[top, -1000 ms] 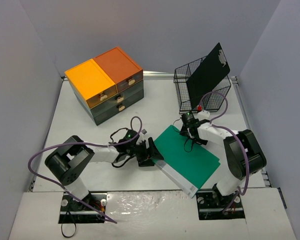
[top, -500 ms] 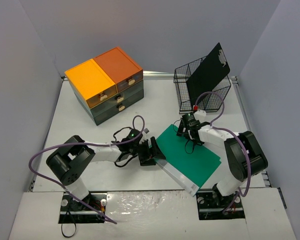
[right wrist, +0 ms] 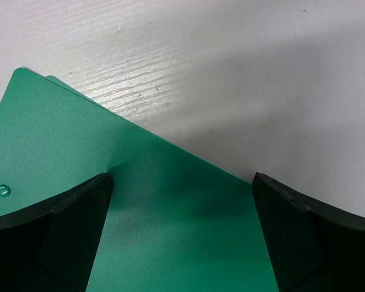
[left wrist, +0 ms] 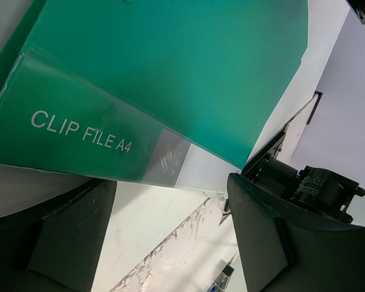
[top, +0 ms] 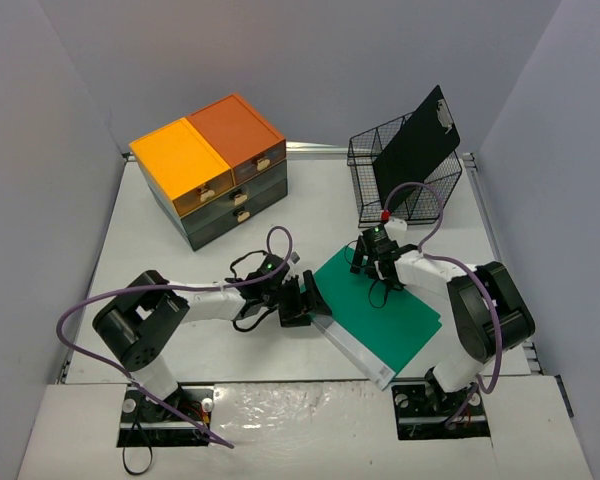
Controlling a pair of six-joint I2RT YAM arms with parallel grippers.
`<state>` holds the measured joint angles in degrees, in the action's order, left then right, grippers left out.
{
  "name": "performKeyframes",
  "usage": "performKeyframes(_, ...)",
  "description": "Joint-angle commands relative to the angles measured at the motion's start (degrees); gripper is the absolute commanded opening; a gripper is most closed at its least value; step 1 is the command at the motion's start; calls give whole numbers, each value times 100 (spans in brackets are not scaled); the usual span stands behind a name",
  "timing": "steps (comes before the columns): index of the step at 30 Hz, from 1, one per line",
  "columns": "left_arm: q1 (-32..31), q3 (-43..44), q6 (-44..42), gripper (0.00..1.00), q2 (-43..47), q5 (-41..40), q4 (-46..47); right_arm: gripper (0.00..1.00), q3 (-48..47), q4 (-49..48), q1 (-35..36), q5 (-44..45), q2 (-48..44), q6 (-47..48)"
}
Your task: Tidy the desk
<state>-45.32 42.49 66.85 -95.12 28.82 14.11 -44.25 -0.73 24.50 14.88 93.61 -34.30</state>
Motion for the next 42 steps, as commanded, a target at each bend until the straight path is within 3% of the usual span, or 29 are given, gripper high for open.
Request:
performKeyframes(1, 33, 279, -272, 71, 312, -404, 18, 95, 603, 290, 170, -2180, 917, -416)
performKeyframes(24, 492, 612, -714, 71, 378, -441, -486, 94, 697, -139, 201, -2729, 1222, -323)
performKeyframes(42, 1597, 1826, -1585, 71, -312, -69, -1286, 94, 798, -153, 261, -2810, 1186, -311)
